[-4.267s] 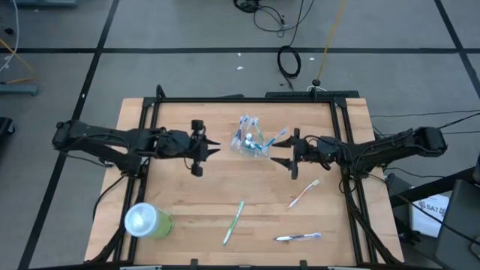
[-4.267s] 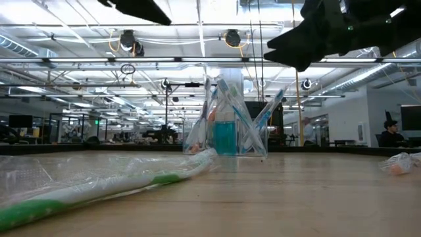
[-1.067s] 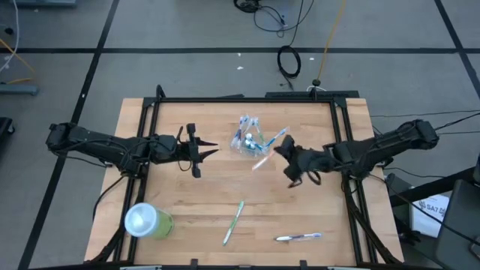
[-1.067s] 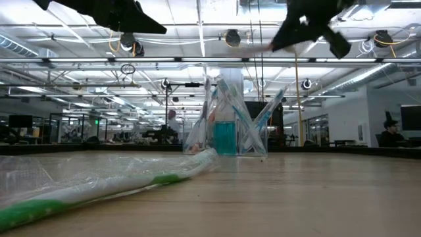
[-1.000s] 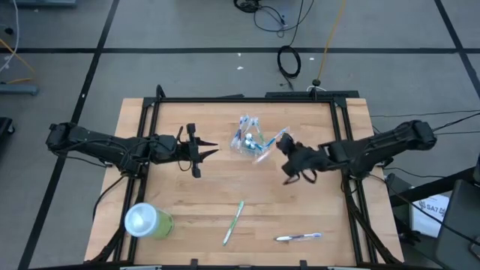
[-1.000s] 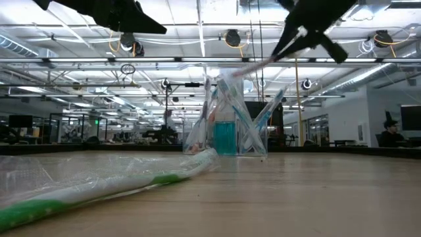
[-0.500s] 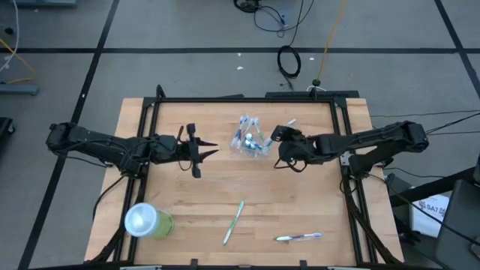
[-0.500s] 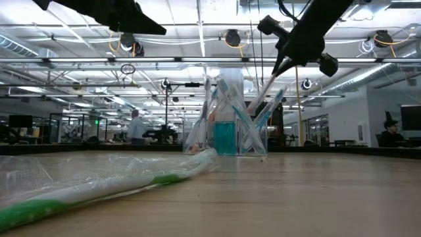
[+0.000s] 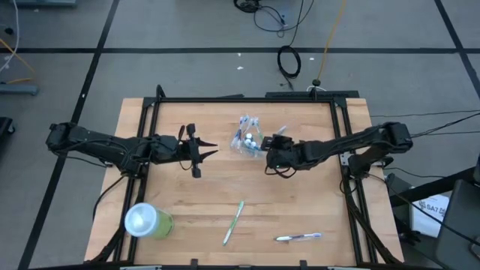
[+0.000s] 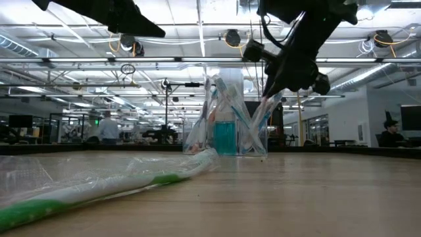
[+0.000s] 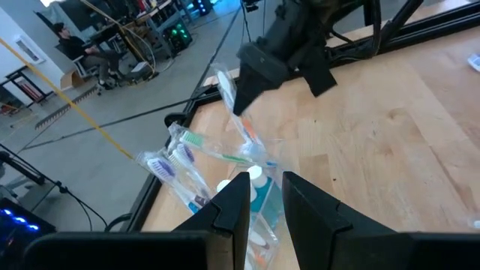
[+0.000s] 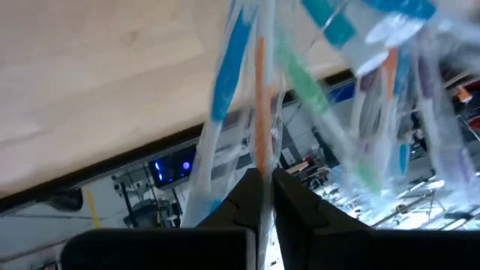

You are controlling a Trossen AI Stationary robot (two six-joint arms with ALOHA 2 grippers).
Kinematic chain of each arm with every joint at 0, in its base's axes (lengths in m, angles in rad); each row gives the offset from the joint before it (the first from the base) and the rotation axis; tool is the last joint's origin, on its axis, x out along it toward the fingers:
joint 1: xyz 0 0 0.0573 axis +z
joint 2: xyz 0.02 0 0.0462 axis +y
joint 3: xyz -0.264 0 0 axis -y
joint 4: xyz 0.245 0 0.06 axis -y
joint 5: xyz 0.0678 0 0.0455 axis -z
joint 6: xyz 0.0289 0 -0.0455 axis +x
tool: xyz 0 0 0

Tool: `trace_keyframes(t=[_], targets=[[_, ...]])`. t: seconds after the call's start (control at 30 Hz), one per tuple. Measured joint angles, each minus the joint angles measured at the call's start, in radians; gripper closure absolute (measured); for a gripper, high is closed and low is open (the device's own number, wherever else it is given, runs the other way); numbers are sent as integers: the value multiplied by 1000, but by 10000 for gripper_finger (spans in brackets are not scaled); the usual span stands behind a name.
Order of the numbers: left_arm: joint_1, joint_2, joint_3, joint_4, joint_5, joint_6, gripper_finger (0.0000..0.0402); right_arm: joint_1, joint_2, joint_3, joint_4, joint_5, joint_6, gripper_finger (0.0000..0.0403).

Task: Pick & Place toothbrushing station
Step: Put the orange toothbrush into the transparent organizer

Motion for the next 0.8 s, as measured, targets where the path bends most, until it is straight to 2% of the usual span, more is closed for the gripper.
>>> trace_keyframes(t=[0.17,0.33,0.43,0.57,0.8], targets=[[0,0,0,0,0,-1,314,10,22,0,49,-10,-68,389],[0,0,0,-8,0,-3,314,9,22,0,52,-128,-35,387],[0,0,0,-8,0,-5,314,12,22,0,72,-164,-6,382],[0,0,0,-8,0,-5,314,12,22,0,118,-181,88,361],[0,0,0,-8,0,-10,314,17,22,0,147,-188,102,313]])
